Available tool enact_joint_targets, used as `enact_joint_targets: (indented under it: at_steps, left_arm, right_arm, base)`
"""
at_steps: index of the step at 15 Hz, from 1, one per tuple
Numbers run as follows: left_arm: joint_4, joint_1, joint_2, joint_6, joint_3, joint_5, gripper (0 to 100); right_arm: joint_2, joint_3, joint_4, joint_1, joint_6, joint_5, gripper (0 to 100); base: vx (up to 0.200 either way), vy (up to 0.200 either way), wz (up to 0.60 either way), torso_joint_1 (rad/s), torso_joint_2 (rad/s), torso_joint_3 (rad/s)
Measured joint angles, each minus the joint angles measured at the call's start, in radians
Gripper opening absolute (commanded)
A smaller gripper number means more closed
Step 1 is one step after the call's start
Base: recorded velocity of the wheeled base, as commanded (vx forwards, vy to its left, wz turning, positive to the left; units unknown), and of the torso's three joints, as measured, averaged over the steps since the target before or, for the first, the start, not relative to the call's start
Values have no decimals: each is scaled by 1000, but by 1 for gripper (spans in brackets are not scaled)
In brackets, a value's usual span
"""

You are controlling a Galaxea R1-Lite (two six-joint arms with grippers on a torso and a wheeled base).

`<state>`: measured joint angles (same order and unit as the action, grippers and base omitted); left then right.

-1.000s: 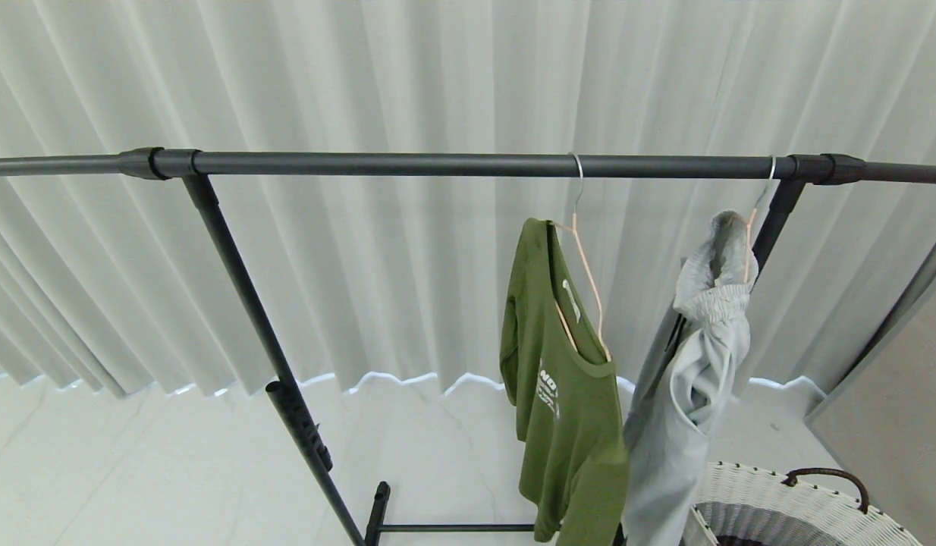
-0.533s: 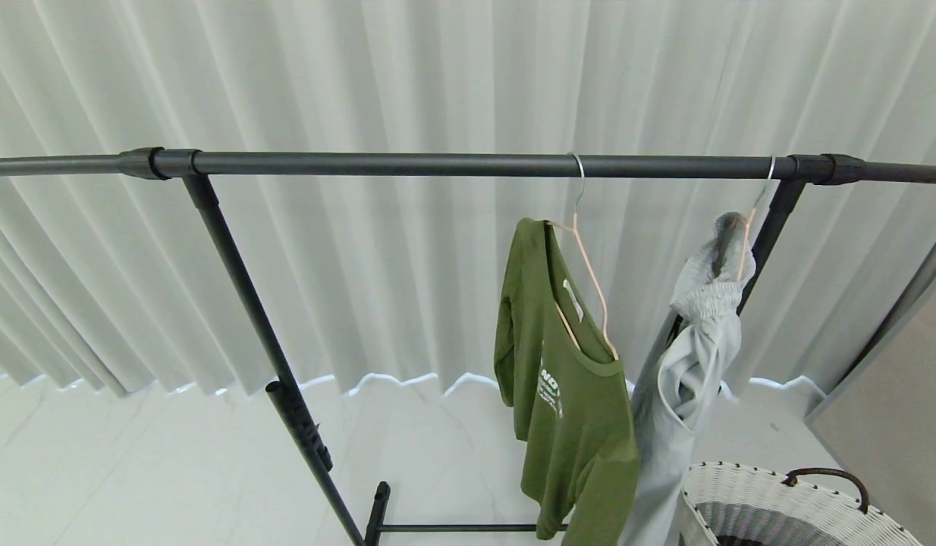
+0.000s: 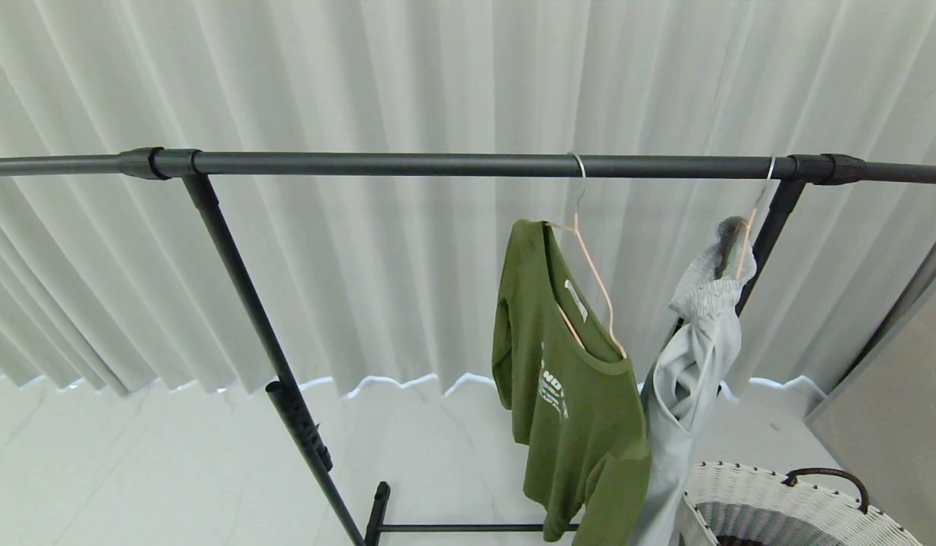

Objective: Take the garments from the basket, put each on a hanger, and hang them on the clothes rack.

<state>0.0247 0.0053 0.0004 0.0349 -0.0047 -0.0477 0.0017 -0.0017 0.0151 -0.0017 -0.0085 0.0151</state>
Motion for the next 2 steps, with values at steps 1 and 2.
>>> enact_joint_targets:
  at_steps: [1, 2]
  left_arm:
    - [0, 0, 0, 0, 0, 0, 100]
    - [0, 0, 0, 0, 0, 0, 100]
  right_arm:
    - [0, 0, 0, 0, 0, 0, 100]
    - [0, 0, 0, 1, 0, 0, 100]
  base:
    - [0, 0, 0, 0, 0, 0]
    - [0, 0, 0, 0, 0, 0]
